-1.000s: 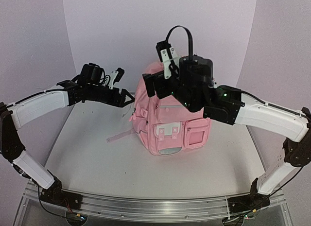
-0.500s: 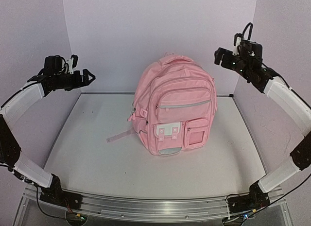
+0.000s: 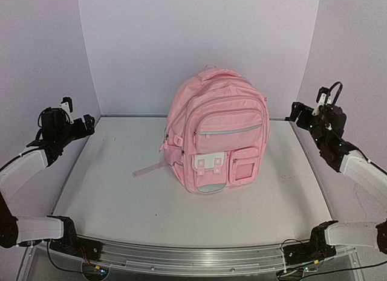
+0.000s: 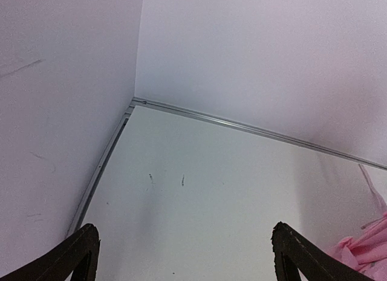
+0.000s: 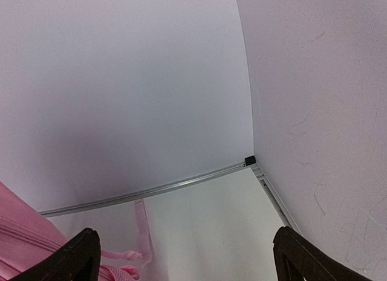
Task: Pack the student bag
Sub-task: Reset both arms
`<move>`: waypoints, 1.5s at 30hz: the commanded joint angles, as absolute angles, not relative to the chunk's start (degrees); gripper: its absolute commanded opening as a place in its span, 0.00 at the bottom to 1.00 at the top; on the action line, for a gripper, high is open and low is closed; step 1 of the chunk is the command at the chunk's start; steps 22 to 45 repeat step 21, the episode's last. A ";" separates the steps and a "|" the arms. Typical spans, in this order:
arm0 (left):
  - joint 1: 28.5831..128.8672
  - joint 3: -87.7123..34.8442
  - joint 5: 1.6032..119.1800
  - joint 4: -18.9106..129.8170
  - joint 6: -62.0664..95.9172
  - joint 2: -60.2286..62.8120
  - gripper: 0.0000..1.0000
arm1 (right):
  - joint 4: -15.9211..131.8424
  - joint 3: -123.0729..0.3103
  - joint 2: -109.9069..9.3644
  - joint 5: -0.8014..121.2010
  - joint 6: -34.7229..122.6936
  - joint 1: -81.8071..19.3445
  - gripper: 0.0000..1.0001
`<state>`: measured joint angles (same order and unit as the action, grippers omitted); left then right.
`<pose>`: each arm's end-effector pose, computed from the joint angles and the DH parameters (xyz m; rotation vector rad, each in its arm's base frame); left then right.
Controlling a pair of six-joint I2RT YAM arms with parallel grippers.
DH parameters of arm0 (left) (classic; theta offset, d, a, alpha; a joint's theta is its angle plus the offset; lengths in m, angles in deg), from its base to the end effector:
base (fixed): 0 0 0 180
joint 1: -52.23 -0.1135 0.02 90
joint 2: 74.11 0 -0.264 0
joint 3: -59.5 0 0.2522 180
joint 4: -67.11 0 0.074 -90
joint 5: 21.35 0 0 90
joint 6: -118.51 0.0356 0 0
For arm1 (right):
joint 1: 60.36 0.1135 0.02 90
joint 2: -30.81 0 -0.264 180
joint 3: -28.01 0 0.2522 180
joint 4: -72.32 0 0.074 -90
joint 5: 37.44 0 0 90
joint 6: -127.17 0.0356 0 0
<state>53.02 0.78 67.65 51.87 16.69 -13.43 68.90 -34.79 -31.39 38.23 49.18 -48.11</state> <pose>0.2474 -0.0040 0.3026 -0.1681 1.8668 -0.1680 0.2534 0.0460 0.3443 0.1891 1.6088 0.1241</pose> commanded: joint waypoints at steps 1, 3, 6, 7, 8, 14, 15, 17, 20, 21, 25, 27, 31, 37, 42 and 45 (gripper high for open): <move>53.02 8.89 76.87 65.72 16.87 -15.31 1.00 | 90.93 -21.98 -26.71 37.59 45.12 -48.06 0.98; 53.02 12.01 77.35 67.98 15.41 -15.44 1.00 | 95.52 -17.85 -25.46 38.03 44.47 -48.06 0.98; 53.02 15.30 76.19 69.82 13.97 -15.90 1.00 | 98.18 -13.36 -24.51 38.44 44.16 -48.05 0.98; 53.04 15.93 75.84 70.03 13.85 -16.22 1.00 | 98.64 -12.44 -24.25 38.56 44.12 -48.11 0.98; 53.02 16.52 75.53 70.05 13.89 -16.52 1.00 | 98.82 -11.71 -23.99 38.71 44.10 -48.07 0.98; 53.05 18.19 73.83 69.13 16.28 -18.43 1.00 | 98.96 -9.05 -22.39 38.85 43.11 -48.12 0.98; 53.05 18.21 73.82 68.78 16.48 -18.59 1.00 | 98.94 -8.78 -22.14 38.81 42.97 -48.11 0.98; 53.02 18.20 73.47 68.41 16.60 -18.92 1.00 | 98.90 -8.38 -21.65 38.72 42.73 -48.06 0.98; 53.05 18.21 73.08 68.62 16.65 -19.23 1.00 | 98.96 -8.25 -21.22 38.68 42.51 -48.06 0.98; 53.02 18.18 73.09 68.78 16.64 -19.20 1.00 | 98.95 -8.25 -21.16 38.67 42.46 -48.12 0.98; 53.02 18.18 73.09 68.78 16.64 -19.20 1.00 | 98.95 -8.25 -21.16 38.67 42.46 -48.12 0.98; 53.02 18.18 73.09 68.78 16.64 -19.20 1.00 | 98.95 -8.25 -21.16 38.67 42.46 -48.12 0.98; 53.02 18.18 73.09 68.78 16.64 -19.20 1.00 | 98.95 -8.25 -21.16 38.67 42.46 -48.12 0.98; 53.02 18.18 73.09 68.78 16.64 -19.20 1.00 | 98.95 -8.25 -21.16 38.67 42.46 -48.12 0.98; 53.02 18.18 73.09 68.78 16.64 -19.20 1.00 | 98.95 -8.25 -21.16 38.67 42.46 -48.12 0.98; 53.02 18.18 73.09 68.78 16.64 -19.20 1.00 | 98.95 -8.25 -21.16 38.67 42.46 -48.12 0.98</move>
